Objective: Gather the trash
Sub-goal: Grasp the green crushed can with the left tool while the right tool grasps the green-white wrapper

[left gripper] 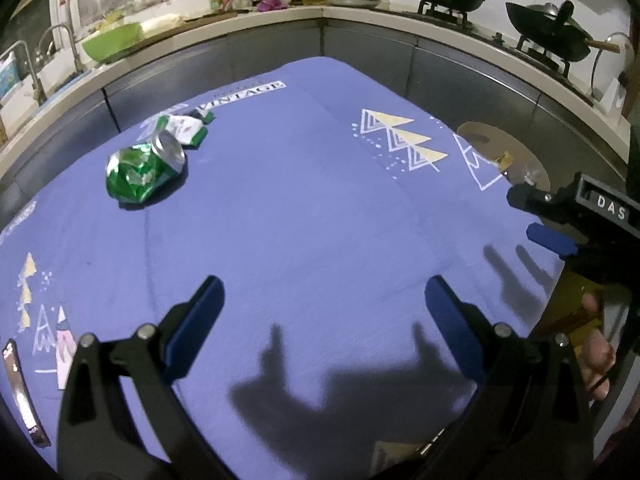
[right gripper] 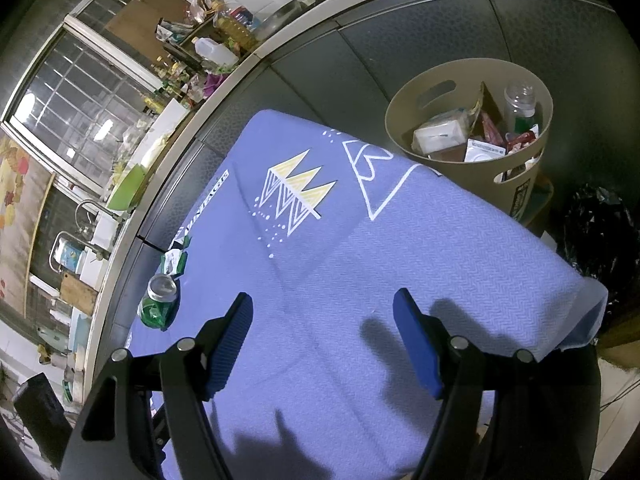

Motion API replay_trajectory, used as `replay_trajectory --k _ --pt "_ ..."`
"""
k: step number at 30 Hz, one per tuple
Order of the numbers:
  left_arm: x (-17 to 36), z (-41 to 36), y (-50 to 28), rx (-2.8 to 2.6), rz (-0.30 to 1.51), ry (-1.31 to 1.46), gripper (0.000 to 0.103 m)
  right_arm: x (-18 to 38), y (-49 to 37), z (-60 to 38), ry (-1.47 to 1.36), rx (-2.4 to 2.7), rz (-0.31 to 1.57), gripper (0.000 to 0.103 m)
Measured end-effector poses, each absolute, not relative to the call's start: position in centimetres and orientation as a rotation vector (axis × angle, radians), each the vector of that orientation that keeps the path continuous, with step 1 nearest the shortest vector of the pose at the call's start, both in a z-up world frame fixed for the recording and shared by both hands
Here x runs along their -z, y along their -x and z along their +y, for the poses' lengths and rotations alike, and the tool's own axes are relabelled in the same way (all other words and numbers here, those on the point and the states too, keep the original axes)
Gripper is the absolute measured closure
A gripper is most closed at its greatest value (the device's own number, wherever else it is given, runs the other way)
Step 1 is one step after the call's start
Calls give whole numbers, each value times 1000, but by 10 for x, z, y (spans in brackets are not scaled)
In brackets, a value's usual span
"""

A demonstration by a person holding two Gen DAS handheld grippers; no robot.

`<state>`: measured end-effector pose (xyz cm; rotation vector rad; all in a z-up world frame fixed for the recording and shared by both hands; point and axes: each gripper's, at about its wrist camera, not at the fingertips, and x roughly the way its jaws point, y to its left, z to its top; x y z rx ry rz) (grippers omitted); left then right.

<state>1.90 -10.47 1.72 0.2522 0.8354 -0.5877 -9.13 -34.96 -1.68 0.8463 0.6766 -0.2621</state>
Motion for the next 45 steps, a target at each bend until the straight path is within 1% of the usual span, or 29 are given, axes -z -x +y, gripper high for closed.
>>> replay_trajectory --k 5,12,15,19,21,23,24,25,26,28,31,35,40,42,45 --pt "-19 -74 -56 478 820 -173 6 15 79 -342 -801 215 707 34" --pt "-27 29 -140 238 833 75 6 1 37 -314 -695 91 748 34" --pt "-31 64 -170 214 856 202 6 -3 4 -296 -678 -11 780 34" --pt "-28 75 -198 315 911 337 6 -12 -47 -281 -647 -91 785 35" --pt "-19 67 -202 340 945 343 8 -20 -80 -273 -599 -131 775 40" --pt "-10 57 -202 352 975 319 13 -24 -123 -260 -572 -186 794 55" --pt "-3 54 -204 361 995 318 14 -23 -143 -252 -579 -226 814 60" --pt "2 52 -206 365 1007 327 17 -22 -162 -243 -579 -268 834 68" --pt "7 51 -208 369 1021 348 19 -22 -176 -235 -572 -298 849 72" --pt "14 54 -211 385 1038 383 22 -19 -210 -211 -532 -366 889 77" --pt "24 56 -217 411 1046 439 23 -12 -251 -182 -456 -408 945 79" --pt "29 63 -225 430 1028 513 23 0 -275 -174 -498 -453 1001 79" --pt "30 67 -229 452 1010 565 24 17 -253 -173 -542 -533 1101 79" --pt "31 69 -229 454 997 572 25 24 -231 -174 -604 -581 1127 79" --pt "33 71 -228 456 990 563 37 30 -206 -171 -636 -628 1152 79"
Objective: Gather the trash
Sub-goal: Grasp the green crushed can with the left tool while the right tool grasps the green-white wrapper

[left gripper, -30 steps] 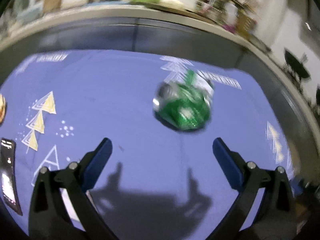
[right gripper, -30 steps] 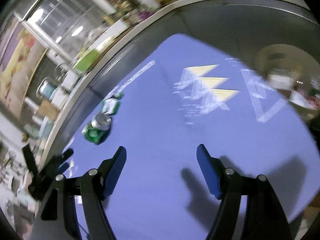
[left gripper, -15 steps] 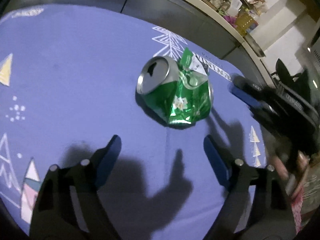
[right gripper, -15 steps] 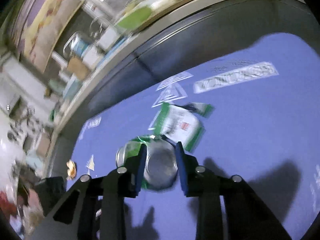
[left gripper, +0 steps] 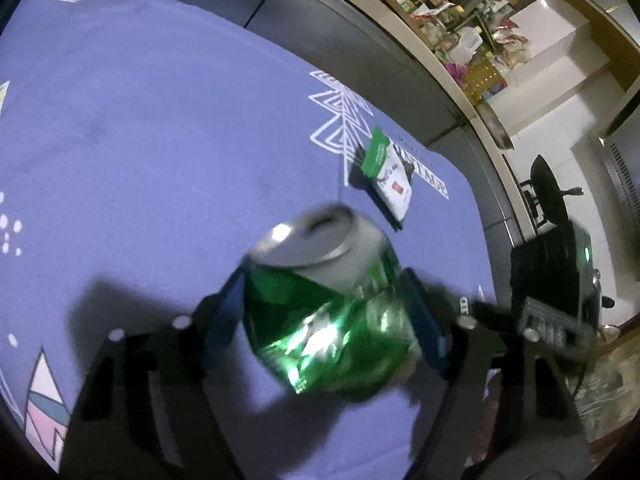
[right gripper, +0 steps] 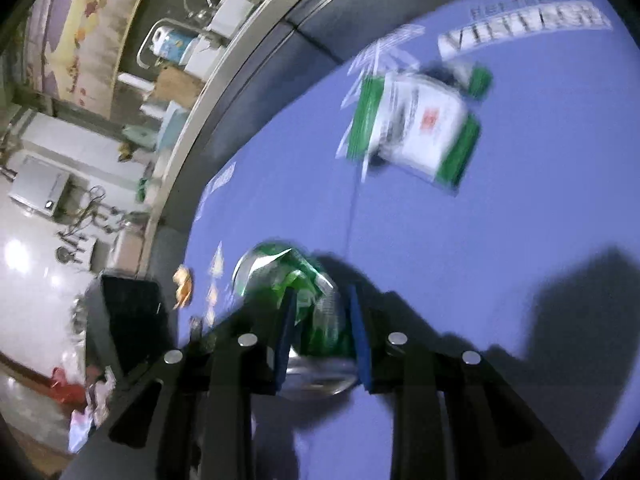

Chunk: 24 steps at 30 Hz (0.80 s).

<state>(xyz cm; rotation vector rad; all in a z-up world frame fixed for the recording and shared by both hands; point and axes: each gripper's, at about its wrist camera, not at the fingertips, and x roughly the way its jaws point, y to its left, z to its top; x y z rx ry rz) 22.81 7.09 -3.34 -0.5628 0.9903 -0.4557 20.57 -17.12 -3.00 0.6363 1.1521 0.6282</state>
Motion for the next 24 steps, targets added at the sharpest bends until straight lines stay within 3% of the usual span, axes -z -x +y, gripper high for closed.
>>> replay_trajectory --k 5,9,11,13,19,21,23,24 --pt "34 68 -224 466 977 507 52 10 -198 -186 -535 -544 1062 79" --pt "38 65 -220 479 977 490 57 -18 -216 -202 -354 -402 911 74" --pt "40 65 -219 504 986 515 57 -21 -233 -206 -297 -367 878 51" --pt "42 67 -218 512 988 547 57 -16 -256 -211 -272 -353 868 36" --pt "43 64 -221 503 963 555 58 14 -297 -195 -174 -319 915 35" --pt "42 58 -223 501 955 536 59 23 -299 -178 -90 -331 942 37" --pt "42 50 -224 495 949 510 64 23 -291 -163 -23 -336 931 81" --pt "41 46 -225 495 949 496 64 23 -287 -162 -16 -341 930 87"
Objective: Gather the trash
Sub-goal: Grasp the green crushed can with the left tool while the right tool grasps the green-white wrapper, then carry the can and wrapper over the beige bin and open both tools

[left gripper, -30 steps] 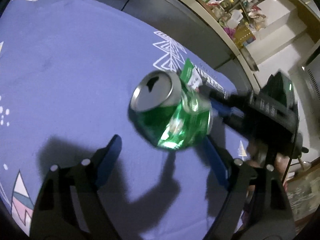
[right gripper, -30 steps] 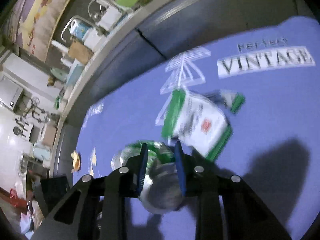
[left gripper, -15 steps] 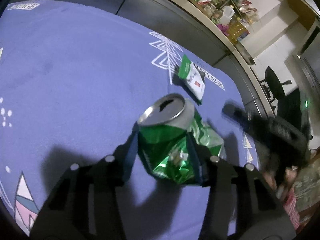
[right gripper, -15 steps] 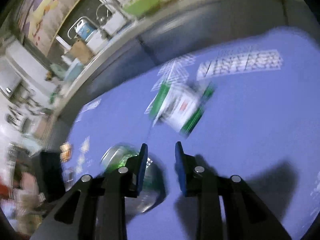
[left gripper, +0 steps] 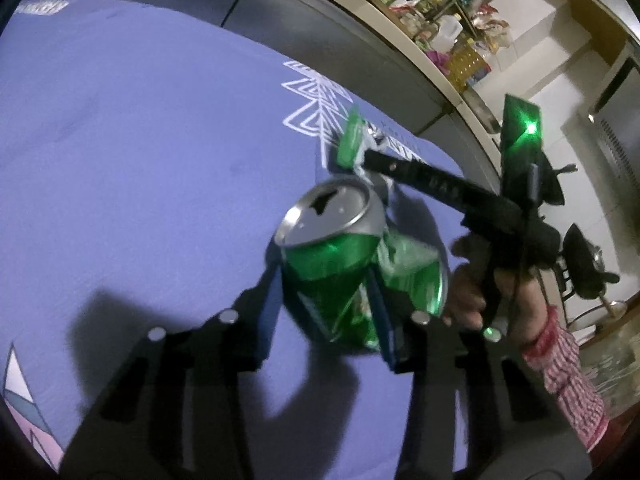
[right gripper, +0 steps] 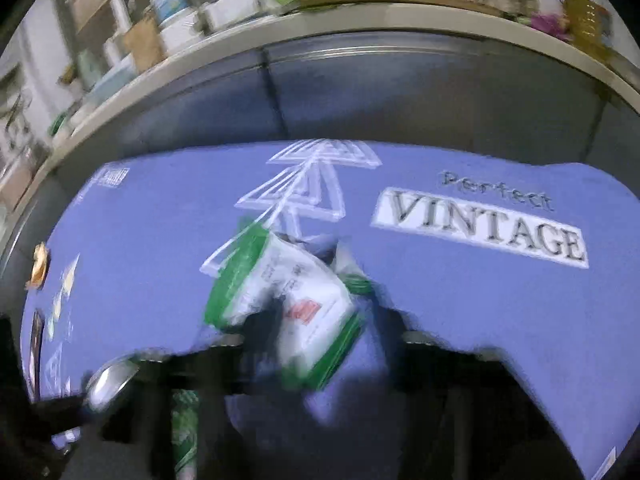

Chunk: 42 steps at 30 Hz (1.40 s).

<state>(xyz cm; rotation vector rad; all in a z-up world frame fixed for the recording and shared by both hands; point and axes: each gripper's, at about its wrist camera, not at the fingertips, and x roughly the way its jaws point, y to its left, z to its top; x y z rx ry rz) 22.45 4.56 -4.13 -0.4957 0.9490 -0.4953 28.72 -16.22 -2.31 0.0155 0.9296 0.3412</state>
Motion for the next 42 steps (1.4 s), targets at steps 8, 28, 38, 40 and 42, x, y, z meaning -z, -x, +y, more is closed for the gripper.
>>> replay_trajectory --k 8,28,38,40,42 --pt "35 27 -210 551 955 455 76 25 -201 -196 -214 -350 879 103" --pt "10 -169 -142 842 1014 161 91 29 19 -409 -704 106 593 103" --pt "16 -320 -127 958 1037 13 92 48 66 -498 -833 272 493 103" --pt "15 -351 -126 981 1042 1 92 53 64 -511 -855 293 485 103" --pt "14 -381 -124 998 1036 -18 92 58 65 -526 -875 309 474 103"
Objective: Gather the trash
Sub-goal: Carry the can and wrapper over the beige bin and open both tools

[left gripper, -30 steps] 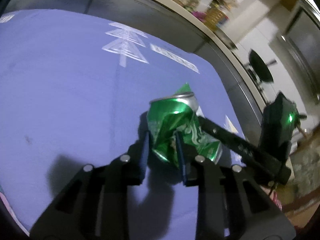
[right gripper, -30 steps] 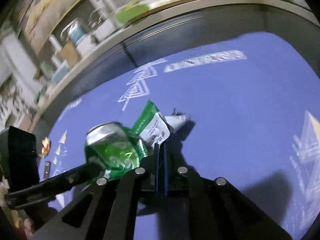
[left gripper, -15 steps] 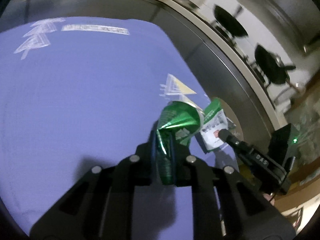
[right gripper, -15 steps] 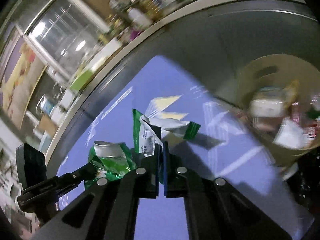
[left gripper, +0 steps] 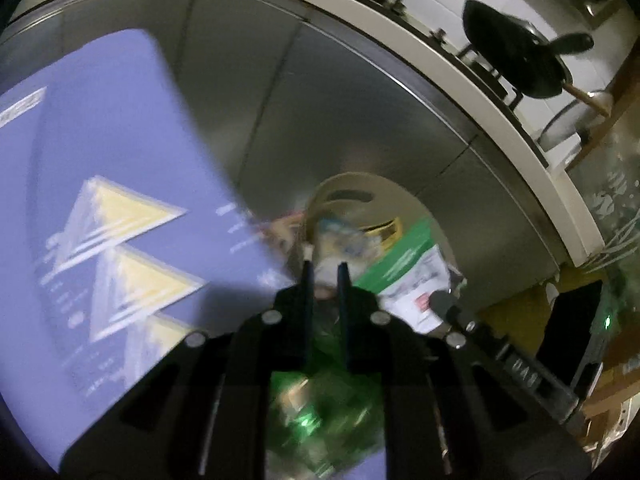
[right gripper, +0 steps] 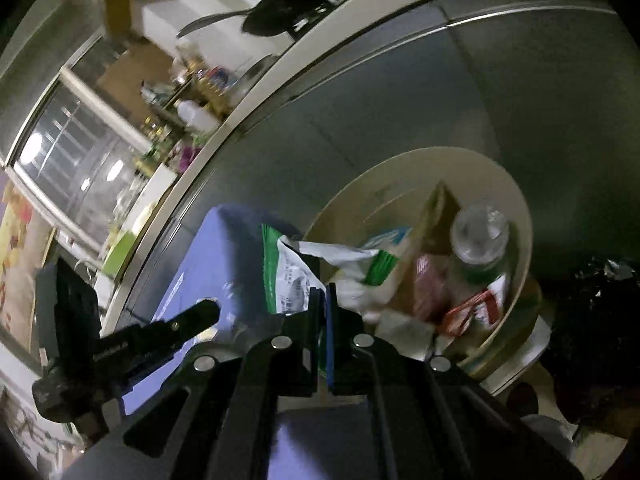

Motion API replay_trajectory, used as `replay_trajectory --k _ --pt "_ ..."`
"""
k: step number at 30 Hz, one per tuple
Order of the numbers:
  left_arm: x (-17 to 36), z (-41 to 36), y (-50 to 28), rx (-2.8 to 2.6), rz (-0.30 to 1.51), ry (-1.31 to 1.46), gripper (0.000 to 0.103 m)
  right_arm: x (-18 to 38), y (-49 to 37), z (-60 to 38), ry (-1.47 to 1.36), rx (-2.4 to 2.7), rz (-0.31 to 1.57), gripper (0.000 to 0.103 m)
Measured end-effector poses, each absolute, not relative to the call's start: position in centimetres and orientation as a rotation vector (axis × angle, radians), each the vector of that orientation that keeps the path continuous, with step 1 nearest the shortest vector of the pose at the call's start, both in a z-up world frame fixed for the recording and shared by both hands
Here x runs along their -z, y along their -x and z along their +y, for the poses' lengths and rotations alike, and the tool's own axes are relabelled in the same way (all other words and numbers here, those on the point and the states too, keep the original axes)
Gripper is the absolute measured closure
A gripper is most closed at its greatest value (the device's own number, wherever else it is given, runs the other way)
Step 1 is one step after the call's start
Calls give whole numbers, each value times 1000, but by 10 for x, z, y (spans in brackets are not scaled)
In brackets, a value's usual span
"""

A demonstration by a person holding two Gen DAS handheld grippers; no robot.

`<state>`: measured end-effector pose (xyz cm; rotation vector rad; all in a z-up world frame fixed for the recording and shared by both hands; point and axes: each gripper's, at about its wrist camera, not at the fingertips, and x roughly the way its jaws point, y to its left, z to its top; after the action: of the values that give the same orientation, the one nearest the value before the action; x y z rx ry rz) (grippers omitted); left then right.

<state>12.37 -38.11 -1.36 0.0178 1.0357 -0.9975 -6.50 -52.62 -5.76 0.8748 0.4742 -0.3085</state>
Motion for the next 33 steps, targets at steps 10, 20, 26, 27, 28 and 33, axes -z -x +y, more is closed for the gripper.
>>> replay_trajectory --k 10,20,26,27,28,33 --pt "-12 -402 -112 1073 1004 -31 92 69 88 -545 -920 309 440 103" --pt "-20 -333 -132 1057 993 -189 39 60 113 -516 -933 253 425 103" --pt "14 -343 -136 1253 1172 -214 37 61 133 -508 -939 299 445 103" --pt "20 -349 -135 1296 1208 -232 37 63 136 -506 -945 303 453 103" --pt "24 -352 -134 1321 1229 -244 37 65 137 -505 -955 304 460 103" --pt "31 -351 -133 1411 1268 -262 55 75 143 -495 -986 310 489 103"
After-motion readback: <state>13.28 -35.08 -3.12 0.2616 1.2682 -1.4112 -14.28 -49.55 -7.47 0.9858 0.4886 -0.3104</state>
